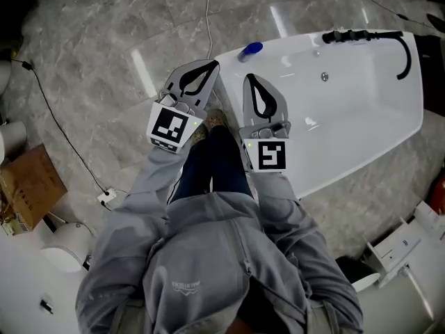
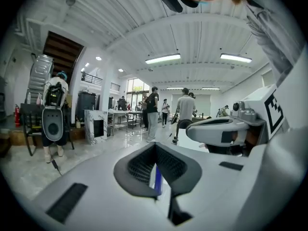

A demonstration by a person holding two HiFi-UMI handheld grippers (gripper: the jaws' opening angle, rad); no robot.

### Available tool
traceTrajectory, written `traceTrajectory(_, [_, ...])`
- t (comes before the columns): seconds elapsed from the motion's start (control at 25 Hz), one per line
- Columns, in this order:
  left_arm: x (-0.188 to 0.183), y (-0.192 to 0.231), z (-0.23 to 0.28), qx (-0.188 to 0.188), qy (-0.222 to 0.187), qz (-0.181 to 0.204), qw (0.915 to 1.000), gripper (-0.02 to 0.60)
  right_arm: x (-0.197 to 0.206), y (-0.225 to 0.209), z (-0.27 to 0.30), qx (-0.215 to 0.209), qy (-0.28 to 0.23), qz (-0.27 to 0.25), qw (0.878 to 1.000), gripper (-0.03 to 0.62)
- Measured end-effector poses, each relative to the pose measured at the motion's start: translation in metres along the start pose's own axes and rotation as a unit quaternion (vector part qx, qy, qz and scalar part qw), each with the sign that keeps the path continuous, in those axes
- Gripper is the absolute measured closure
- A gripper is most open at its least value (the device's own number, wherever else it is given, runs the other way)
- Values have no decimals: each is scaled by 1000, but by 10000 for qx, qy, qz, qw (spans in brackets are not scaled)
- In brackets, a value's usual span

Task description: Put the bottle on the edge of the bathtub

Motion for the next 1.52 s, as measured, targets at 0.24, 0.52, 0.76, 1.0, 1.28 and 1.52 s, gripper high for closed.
traceTrajectory(0.24, [-72, 0, -42, -640, -409, 144, 9970, 575, -57, 19, -2, -271, -97, -221, 9993, 591])
traceTrajectory(0.52, [-140, 1, -102, -1328, -779, 182, 9879, 575, -131, 53, 5, -742, -544, -417, 9949, 591])
traceTrajectory(0.76, [-186, 7, -163, -2043, -1035, 333, 9728, 575, -175, 92, 7, -1102, -798, -273, 9903, 591])
traceTrajectory(1.0, [-196, 2, -206, -2685, -1168, 213, 9559, 575, -187, 115, 0, -1407, -755, -189, 9870, 591])
traceTrajectory(1.28, [-203, -2, -235, -3022, -1203, 411, 9447, 575, -189, 131, -10, -1616, -706, -117, 9843, 591])
traceTrajectory(1.52, [-204, -11, -224, -2891, -1199, 477, 9486, 575, -186, 133, -9, -1771, -678, -142, 9817, 591])
Point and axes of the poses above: the fingertips, and each gripper's own axes: z forward along the fingers, y to its left, x out of its underside, the point moved 3 cm from there along -z, backward along the fingers, and after that the axes turned 9 degrees about -y, right-handed, at the moved point
